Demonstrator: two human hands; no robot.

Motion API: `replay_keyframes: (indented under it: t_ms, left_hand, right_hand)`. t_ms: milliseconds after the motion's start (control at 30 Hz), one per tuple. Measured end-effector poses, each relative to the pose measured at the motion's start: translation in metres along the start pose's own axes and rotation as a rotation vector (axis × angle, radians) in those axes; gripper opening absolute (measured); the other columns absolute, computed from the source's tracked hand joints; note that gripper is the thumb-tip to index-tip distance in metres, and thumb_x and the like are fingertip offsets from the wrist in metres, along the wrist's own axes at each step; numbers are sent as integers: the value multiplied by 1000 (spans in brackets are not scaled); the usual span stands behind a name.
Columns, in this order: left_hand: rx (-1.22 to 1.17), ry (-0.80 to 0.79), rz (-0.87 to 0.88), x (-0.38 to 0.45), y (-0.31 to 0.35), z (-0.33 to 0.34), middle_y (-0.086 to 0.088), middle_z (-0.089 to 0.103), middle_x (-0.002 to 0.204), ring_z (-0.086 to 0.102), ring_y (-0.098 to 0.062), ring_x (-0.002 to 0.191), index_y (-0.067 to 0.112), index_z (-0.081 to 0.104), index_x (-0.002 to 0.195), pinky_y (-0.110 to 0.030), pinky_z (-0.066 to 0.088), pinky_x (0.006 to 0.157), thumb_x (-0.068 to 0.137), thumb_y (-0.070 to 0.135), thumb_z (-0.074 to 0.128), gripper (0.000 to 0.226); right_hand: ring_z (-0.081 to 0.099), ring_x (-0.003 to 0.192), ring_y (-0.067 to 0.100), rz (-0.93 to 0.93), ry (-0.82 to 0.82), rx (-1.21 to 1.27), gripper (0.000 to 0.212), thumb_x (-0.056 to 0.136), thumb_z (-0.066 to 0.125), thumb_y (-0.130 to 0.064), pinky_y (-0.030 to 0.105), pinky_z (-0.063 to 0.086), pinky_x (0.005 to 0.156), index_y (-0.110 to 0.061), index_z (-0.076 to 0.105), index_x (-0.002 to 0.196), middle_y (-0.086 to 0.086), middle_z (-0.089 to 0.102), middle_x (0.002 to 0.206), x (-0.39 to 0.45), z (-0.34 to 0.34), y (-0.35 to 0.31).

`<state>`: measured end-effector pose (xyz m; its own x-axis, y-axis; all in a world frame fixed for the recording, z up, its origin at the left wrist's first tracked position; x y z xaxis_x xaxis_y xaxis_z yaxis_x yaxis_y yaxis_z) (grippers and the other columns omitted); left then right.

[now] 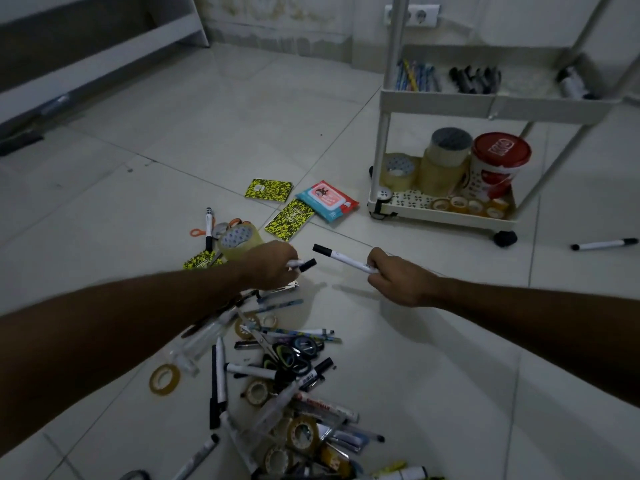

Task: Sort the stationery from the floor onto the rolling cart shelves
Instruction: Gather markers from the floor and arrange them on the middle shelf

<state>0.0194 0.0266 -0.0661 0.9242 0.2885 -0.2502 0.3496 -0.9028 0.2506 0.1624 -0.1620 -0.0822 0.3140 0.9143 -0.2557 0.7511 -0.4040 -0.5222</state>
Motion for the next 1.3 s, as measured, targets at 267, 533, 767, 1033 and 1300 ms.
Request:
replay_keyframes:
  t_ms: [267, 533, 767, 1033, 1300]
  left_hand:
    - [-412, 266, 9, 37, 53, -82, -6, 64, 74, 48, -6, 61, 12, 70, 83, -24, 34, 56, 91, 28, 71, 18]
    - [-687, 461, 136, 71, 161, -166, 2, 65, 75, 56, -2, 61, 16, 68, 90, -15, 38, 53, 98, 29, 63, 16]
    - [-908, 552, 167, 88, 216, -218, -17, 72, 96, 61, -21, 72, 12, 72, 97, -29, 43, 63, 101, 34, 58, 26]
    - [-1073, 548, 68, 109, 221, -222, -8, 76, 98, 46, -13, 54, 21, 75, 94, -21, 35, 44, 98, 38, 62, 22]
    - [-1202, 409, 38, 119, 235, -202, -4, 78, 98, 43, -3, 40, 16, 75, 93, -24, 31, 45, 98, 36, 64, 23]
  right_hand:
    - [56, 66, 24, 2, 433, 147, 13, 98, 40, -31, 46, 47, 63, -19, 46, 96, 7, 62, 78, -34, -81, 5]
    - [53, 63, 13, -32, 907, 239, 17, 102, 42, -29, 36, 45, 55, -20, 53, 92, 2, 56, 74, -73, -188, 3]
    - [57, 64, 16, 244, 1167, 138, 26, 96, 46, -35, 35, 51, 54, -17, 59, 81, 2, 57, 77, -75, -290, 41]
    - [65, 78, 25, 526, 1059, -233, 19, 89, 58, -17, 31, 48, 62, -8, 68, 102, 9, 68, 93, -70, -343, 65]
    - [69, 86, 29, 567, 876, -472, 18, 92, 62, -14, 33, 48, 64, -5, 68, 107, 14, 69, 102, -61, -336, 62]
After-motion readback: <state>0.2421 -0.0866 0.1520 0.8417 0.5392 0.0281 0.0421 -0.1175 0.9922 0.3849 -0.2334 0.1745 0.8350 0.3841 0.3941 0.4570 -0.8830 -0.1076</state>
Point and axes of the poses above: each hand's wrist, its own x-axis towards the middle knuckle, its own z-axis out of the palm, y = z × x, the point moved 6 cm from there along x, towards the middle knuckle
